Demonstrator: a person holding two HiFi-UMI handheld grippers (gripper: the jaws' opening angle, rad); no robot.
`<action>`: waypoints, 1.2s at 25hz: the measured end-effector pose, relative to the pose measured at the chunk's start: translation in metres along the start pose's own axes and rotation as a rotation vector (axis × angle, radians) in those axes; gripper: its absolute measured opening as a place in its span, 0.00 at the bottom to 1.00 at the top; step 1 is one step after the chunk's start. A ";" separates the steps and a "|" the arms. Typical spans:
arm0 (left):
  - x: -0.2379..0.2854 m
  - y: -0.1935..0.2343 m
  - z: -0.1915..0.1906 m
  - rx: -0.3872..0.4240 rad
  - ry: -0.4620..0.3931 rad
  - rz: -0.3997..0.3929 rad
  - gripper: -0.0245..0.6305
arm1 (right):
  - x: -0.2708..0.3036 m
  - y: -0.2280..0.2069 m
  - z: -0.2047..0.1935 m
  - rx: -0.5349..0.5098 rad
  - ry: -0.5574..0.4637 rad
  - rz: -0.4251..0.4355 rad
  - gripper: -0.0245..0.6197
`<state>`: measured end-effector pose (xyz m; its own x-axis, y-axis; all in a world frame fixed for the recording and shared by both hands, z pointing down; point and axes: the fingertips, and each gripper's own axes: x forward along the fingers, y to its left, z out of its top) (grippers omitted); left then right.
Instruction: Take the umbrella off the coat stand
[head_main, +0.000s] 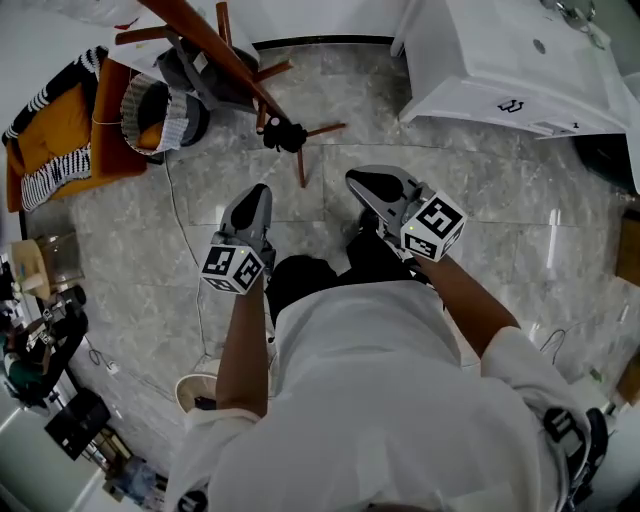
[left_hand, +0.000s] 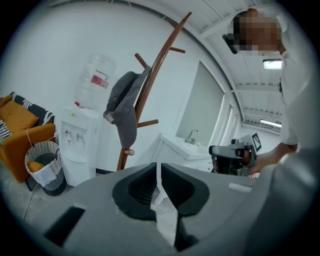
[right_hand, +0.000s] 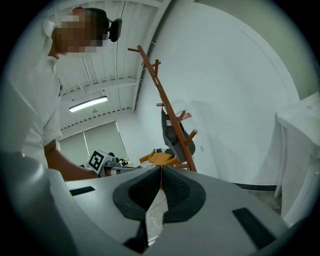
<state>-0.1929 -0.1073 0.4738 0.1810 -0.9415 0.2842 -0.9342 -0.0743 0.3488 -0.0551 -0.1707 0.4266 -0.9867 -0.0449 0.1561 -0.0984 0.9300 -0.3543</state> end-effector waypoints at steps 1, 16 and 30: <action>0.010 0.010 -0.003 -0.005 0.007 0.005 0.07 | 0.009 -0.007 -0.002 0.000 0.001 -0.004 0.06; 0.139 0.125 -0.097 -0.026 0.224 0.001 0.27 | 0.066 -0.089 -0.056 0.164 -0.093 -0.309 0.06; 0.189 0.146 -0.117 0.124 0.258 0.107 0.40 | 0.086 -0.103 -0.100 0.229 -0.042 -0.294 0.06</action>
<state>-0.2589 -0.2576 0.6832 0.1373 -0.8326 0.5366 -0.9796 -0.0339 0.1979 -0.1169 -0.2336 0.5681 -0.9161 -0.3172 0.2452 -0.3997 0.7697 -0.4978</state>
